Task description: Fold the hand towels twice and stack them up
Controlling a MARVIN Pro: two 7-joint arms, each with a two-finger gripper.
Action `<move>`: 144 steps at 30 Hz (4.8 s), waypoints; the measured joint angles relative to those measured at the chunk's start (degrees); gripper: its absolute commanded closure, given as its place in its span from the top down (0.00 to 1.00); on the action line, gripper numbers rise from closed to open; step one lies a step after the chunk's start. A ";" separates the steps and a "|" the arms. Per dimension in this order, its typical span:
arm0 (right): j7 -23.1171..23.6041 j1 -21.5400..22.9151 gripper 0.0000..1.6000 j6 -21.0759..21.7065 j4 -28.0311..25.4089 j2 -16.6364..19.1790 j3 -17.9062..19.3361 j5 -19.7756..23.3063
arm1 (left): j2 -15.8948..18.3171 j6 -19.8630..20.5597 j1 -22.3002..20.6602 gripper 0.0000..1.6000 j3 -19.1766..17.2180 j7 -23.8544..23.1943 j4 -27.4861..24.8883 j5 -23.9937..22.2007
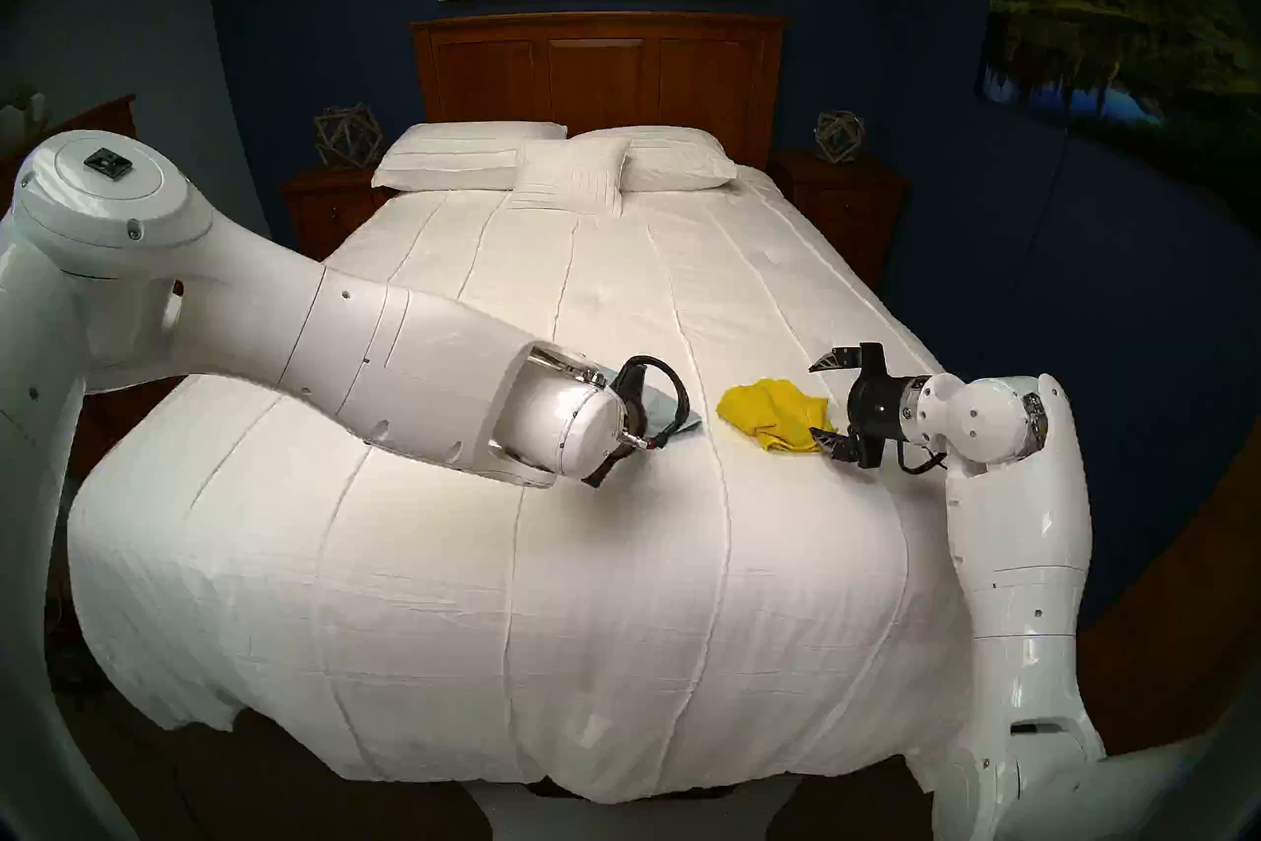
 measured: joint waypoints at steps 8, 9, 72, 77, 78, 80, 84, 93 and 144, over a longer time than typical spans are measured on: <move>-0.01 0.00 1.00 0.07 0.00 -0.04 0.04 0.00 | 1.64 -0.50 1.22 0.00 -2.15 -1.95 3.82 -3.10; -0.01 0.00 1.00 0.08 0.00 -0.05 0.05 0.00 | 1.72 -0.81 1.44 0.00 -2.34 -2.15 4.30 -3.48; 0.30 0.04 1.00 1.49 -0.05 -0.08 -0.07 -0.02 | 8.30 0.51 -2.26 1.00 3.75 -7.83 -3.17 5.75; 0.45 0.15 1.00 1.85 0.02 -0.06 -0.58 -0.20 | 11.30 1.57 -4.89 1.00 3.78 -7.75 -7.79 7.20; 0.48 0.16 1.00 1.88 0.04 -0.06 -0.66 -0.26 | 11.74 1.76 -5.38 1.00 3.81 -7.71 -8.46 7.53; 0.54 0.16 1.00 1.93 0.06 -0.08 -0.78 -0.37 | 12.42 2.08 -6.22 1.00 3.92 -7.58 -9.52 8.07; 0.79 0.14 1.00 1.93 0.05 -0.29 -0.94 -0.80 | 13.63 3.06 -8.14 1.00 4.83 -5.34 -11.46 8.91; 1.56 -0.07 1.00 1.37 0.19 -0.73 -0.46 -1.82 | 13.74 4.06 -7.39 1.00 5.69 -2.02 -10.57 7.79; 1.61 1.57 1.00 5.35 5.19 1.19 3.96 1.03 | -2.91 -0.76 4.53 0.46 1.55 0.80 10.87 3.81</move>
